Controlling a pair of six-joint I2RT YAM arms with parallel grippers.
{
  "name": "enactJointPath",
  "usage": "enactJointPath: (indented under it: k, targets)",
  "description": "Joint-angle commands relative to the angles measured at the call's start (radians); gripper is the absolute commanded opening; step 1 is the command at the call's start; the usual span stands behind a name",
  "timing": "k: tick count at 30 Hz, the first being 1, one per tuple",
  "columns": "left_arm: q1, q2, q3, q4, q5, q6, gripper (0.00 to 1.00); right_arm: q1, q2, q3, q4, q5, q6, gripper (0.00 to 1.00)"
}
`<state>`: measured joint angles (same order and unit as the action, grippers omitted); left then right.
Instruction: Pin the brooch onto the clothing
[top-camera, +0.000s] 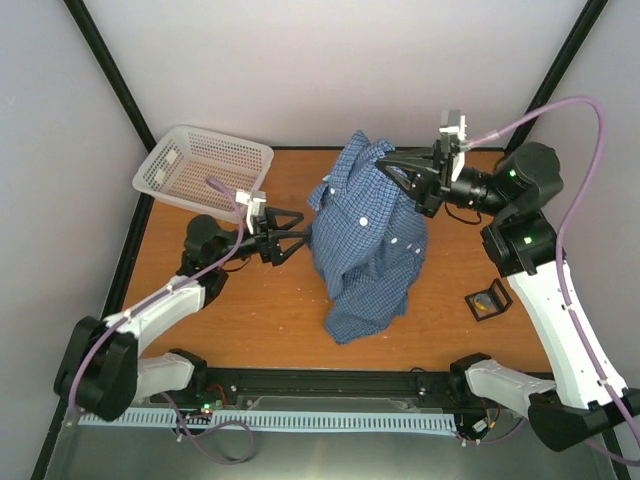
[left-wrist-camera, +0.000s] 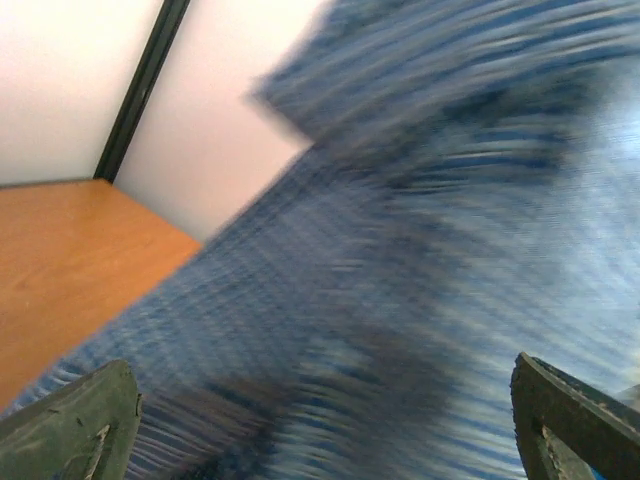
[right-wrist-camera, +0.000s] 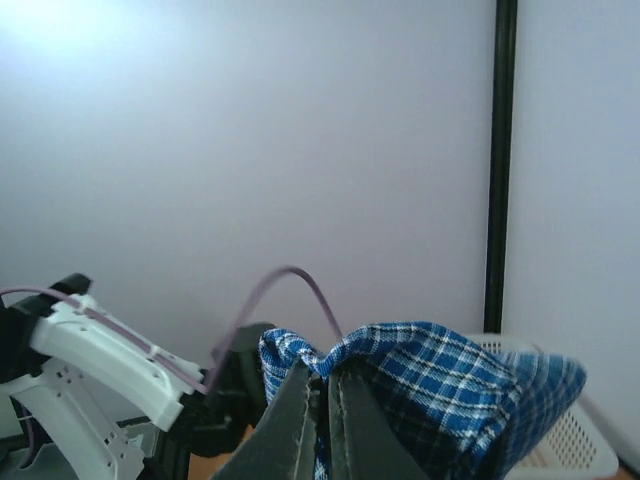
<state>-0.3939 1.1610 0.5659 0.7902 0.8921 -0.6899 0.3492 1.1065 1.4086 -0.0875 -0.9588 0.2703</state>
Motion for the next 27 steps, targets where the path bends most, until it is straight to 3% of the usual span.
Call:
enactJointPath:
  k: [1, 4, 8, 11, 16, 20, 24, 27]
  targets:
    - [-0.001, 0.131, 0.072, -0.013, 0.059, 0.055, 1.0, 0.005, -0.013, -0.038, 0.104, -0.028, 0.022, 0.03]
    - [-0.004, 0.206, 0.113, 0.097, 0.151, -0.006, 1.0, 0.005, -0.018, -0.032, 0.098, -0.021, 0.027, 0.03]
    - [-0.045, 0.308, 0.168, 0.464, 0.328, -0.253, 0.96, 0.005, -0.019, -0.018, 0.063, -0.007, 0.001, 0.03]
    - [-0.086, 0.351, 0.174, 0.721, 0.386, -0.436, 0.95, 0.004, -0.016, -0.003, 0.013, 0.023, -0.033, 0.03]
    - [-0.142, 0.343, 0.185, 0.826, 0.455, -0.55, 0.92, 0.005, -0.022, 0.009, -0.022, 0.106, -0.061, 0.03]
    - [-0.177, 0.273, 0.202, 0.572, 0.449, -0.395, 0.83, 0.005, -0.006, 0.038, -0.041, 0.16, -0.072, 0.03]
    - [-0.179, 0.198, 0.292, 0.105, 0.382, -0.088, 0.43, 0.005, -0.011, 0.06, -0.06, 0.192, -0.089, 0.03]
    - [-0.165, 0.123, 0.443, -0.374, 0.213, 0.208, 0.13, 0.005, -0.031, 0.093, -0.148, 0.279, -0.156, 0.03]
